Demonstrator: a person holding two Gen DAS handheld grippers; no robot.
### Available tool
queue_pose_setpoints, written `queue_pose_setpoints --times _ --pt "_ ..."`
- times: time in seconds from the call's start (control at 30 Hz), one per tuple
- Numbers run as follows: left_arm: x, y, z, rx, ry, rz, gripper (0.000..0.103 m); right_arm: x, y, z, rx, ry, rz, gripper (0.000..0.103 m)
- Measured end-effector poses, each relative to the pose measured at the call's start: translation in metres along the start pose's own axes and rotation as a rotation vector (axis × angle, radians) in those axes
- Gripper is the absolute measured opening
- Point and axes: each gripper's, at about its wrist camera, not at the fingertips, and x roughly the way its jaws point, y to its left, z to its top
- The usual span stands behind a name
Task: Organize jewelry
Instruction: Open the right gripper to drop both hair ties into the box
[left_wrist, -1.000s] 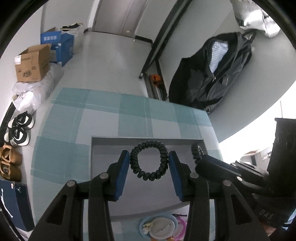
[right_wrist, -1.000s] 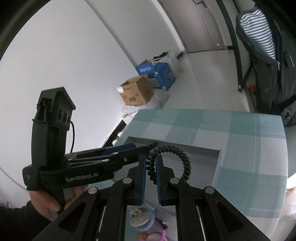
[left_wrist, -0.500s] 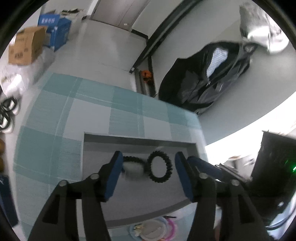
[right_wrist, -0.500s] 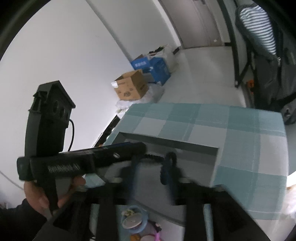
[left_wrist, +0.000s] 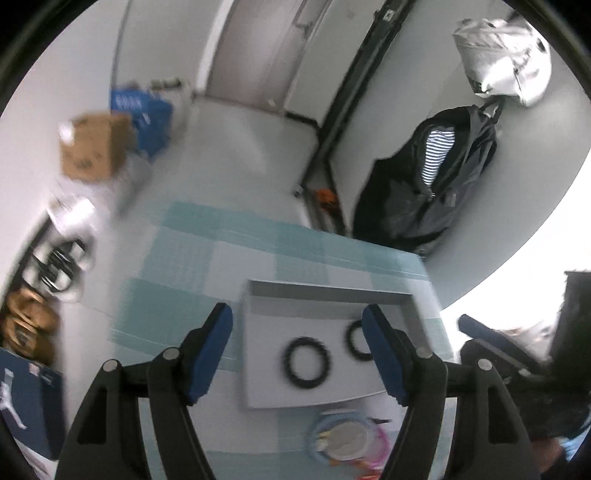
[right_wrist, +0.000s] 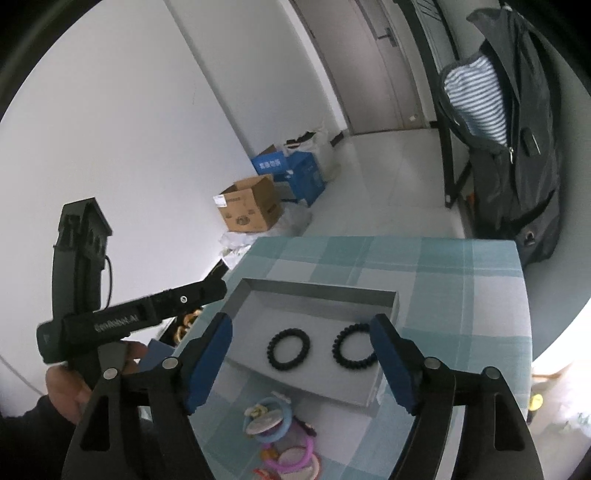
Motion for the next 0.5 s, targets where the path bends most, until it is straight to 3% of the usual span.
queue_pose_setpoints --times 0.13,0.27,0.5 --pt "-0.016 -0.011 -0.012 0.071 -0.053 0.081 0.069 -0.012 0.006 -0.007 -0.014 -0.029 -0.020 0.080" --pt "-0.019 -0.011 -0.023 0.086 -0.033 0.127 0.069 -0.021 0.009 -0.018 0.004 -0.034 -0.042 0.086" --pt "-0.016 -0.002 -0.050 0.015 0.055 0.100 0.069 -0.032 0.017 -0.035 -0.008 -0.041 -0.081 0.098"
